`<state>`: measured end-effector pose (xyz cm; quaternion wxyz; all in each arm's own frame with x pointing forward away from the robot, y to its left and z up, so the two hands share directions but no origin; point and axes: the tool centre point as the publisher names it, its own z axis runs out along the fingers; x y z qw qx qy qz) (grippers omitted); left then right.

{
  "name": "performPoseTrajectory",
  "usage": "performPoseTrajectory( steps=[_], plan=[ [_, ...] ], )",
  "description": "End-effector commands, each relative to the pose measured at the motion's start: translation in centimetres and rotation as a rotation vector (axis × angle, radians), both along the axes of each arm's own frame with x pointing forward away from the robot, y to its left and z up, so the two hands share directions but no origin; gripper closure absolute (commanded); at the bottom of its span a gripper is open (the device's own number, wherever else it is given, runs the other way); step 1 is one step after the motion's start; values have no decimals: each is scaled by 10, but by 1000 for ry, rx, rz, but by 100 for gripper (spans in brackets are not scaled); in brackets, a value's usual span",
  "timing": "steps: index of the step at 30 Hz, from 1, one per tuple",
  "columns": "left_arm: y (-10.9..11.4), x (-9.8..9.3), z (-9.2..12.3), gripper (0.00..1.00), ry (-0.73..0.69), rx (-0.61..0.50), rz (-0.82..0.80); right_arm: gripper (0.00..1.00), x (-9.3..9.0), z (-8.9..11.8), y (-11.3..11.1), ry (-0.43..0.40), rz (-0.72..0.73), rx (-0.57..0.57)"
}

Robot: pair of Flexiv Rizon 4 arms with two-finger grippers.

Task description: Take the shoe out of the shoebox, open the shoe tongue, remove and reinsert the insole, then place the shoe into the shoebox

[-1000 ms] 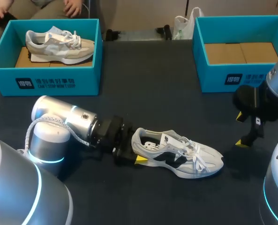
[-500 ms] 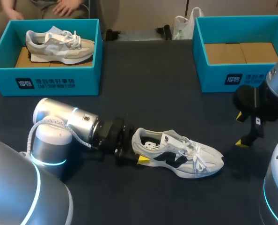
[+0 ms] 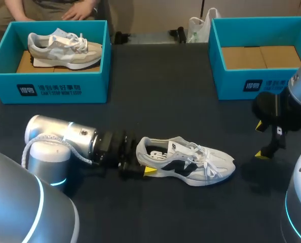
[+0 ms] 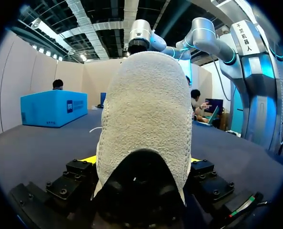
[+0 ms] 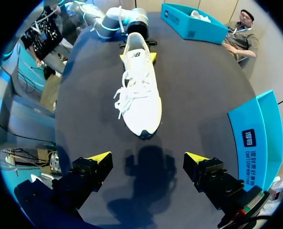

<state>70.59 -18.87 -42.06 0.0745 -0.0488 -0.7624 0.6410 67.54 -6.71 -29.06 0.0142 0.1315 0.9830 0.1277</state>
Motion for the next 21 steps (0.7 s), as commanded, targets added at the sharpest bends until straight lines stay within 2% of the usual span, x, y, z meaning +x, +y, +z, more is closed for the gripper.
performPoseTrajectory(
  steps=[1,8,21],
  plan=[
    [10,-5,4,100,-5,2,38,0,0,-1,1,-1,-1,-4],
    [19,2,-1,100,19,-8,85,0,0,-1,1,-1,-1,-4],
    [21,4,1,100,30,1,71,0,0,-1,1,-1,-1,-4]
  ],
)
